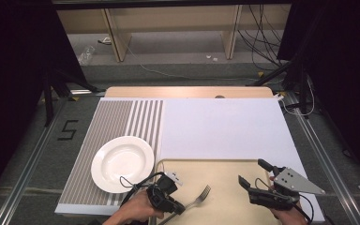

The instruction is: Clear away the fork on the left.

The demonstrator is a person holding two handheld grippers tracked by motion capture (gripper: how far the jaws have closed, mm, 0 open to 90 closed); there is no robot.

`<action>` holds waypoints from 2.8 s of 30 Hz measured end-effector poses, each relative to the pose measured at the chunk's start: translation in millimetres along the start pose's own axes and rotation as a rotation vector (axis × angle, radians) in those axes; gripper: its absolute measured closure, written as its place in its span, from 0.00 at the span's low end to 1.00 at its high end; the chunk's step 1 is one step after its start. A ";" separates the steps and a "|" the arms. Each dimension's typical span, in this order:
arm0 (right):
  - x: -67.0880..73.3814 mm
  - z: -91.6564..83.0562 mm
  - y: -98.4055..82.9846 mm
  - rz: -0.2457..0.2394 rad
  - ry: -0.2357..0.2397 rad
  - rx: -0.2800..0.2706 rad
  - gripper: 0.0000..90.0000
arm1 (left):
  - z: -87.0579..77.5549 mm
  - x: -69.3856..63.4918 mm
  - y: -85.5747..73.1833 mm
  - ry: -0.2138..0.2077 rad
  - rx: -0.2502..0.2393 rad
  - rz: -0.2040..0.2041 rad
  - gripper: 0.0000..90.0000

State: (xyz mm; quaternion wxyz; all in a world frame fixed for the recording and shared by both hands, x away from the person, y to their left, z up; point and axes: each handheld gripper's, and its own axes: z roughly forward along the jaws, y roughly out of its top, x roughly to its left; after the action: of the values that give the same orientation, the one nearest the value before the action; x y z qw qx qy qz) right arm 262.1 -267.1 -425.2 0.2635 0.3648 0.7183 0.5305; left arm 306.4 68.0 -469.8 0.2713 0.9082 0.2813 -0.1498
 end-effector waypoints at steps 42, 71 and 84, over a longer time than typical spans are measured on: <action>0.7 1.1 -0.1 -0.007 0.001 -0.002 0.17 | 3.4 -38.4 10.2 0.113 -0.178 0.244 0.86; 0.8 0.1 0.3 -0.016 0.004 0.006 0.17 | 24.3 -32.9 5.9 0.163 -0.113 0.238 0.99; 0.5 -0.1 0.4 -0.016 0.006 0.002 0.17 | 17.6 -19.1 3.6 0.211 -0.120 0.192 0.99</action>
State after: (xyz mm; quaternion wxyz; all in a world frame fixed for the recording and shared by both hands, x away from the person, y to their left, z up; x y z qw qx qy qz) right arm 261.8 -266.7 -424.8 0.2652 0.3580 0.7226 0.5286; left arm 291.2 47.2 -474.4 0.3072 0.9237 0.2286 -0.0097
